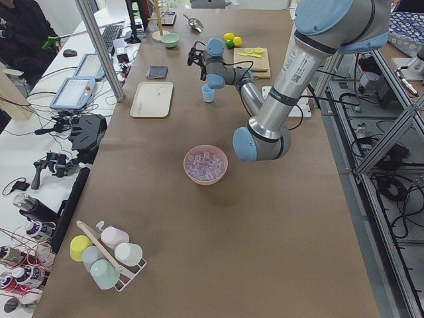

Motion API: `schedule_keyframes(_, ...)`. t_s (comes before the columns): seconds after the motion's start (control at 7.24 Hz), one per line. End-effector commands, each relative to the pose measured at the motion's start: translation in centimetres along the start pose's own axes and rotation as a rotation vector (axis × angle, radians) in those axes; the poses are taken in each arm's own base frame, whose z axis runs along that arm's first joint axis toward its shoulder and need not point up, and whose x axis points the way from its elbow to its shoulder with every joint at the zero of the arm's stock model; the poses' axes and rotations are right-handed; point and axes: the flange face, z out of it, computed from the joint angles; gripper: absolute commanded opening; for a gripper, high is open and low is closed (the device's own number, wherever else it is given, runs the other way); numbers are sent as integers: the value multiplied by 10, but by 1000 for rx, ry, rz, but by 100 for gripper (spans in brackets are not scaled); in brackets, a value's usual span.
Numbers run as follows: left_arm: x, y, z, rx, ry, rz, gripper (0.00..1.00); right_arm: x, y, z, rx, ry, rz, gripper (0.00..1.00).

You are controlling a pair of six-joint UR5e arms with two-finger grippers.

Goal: Put ice and cherries in cup
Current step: 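Carry the second ice cube with the left gripper over the cup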

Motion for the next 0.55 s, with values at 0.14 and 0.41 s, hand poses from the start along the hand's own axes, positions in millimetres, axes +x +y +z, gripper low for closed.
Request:
schedule_keyframes(0.14, -3, 22, 46, 0, -59, -2, 0, 1, -1, 1, -2, 0, 12, 100)
schedule_keyframes(0.41, -9, 23, 52, -7, -74, 0, 0, -1, -2, -1, 4, -2, 18, 100)
